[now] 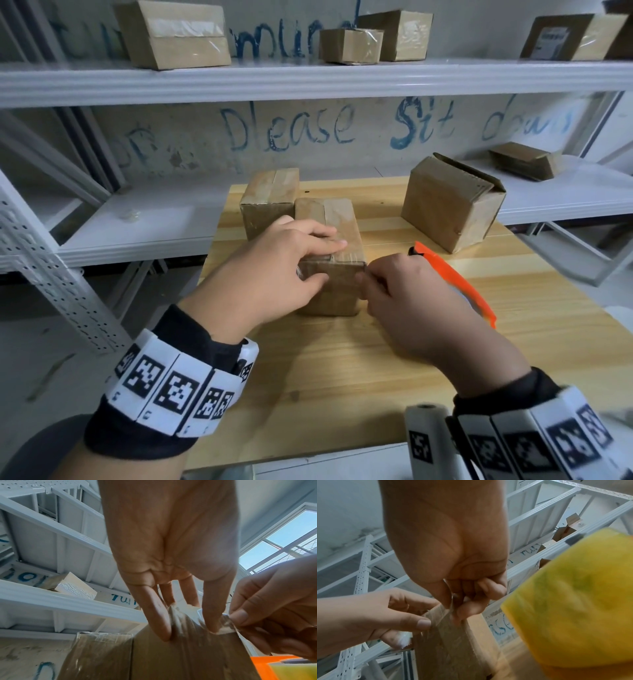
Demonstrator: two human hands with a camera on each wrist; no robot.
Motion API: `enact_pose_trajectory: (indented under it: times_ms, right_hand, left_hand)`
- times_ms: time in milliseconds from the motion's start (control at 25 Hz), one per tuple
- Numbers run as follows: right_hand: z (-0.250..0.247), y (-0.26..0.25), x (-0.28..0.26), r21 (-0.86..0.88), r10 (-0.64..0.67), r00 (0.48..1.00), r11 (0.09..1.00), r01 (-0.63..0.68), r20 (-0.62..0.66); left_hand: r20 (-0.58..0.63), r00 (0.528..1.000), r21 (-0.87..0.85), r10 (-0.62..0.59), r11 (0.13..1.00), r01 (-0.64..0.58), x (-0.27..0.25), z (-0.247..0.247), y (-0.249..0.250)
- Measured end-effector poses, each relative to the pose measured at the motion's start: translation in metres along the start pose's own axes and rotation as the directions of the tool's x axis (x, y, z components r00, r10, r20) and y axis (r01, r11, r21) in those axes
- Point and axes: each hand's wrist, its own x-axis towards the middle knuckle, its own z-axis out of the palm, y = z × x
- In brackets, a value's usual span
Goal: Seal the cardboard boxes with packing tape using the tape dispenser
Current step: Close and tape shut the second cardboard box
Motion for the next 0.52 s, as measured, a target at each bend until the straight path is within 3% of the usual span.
enact_pose_trajectory:
  times_ms: [120, 280, 520]
  right_hand:
    - [-0.001, 0.0, 0.0, 0.0, -0.03, 0.999, 1.0, 0.03, -0.036]
    - [-0.004, -0.002, -0.003, 0.014, -0.026, 1.0, 1.0, 0.026, -0.001]
    - [-0.028, 0.009, -0.004, -0.105, 0.031, 0.998, 0.994, -0.036, -0.056]
  left_hand:
    - [0.053, 0.998, -0.046, -0.037, 0.998, 0.039, -0.005, -0.001, -0.003]
    - [0.18, 0.983, -0.276, -0.039, 0.957, 0.088, -0.013, -0.013, -0.009]
    - [0.132, 0.991, -0.438, 0.003, 0.897, 0.055, -0.01, -0.01, -0.017]
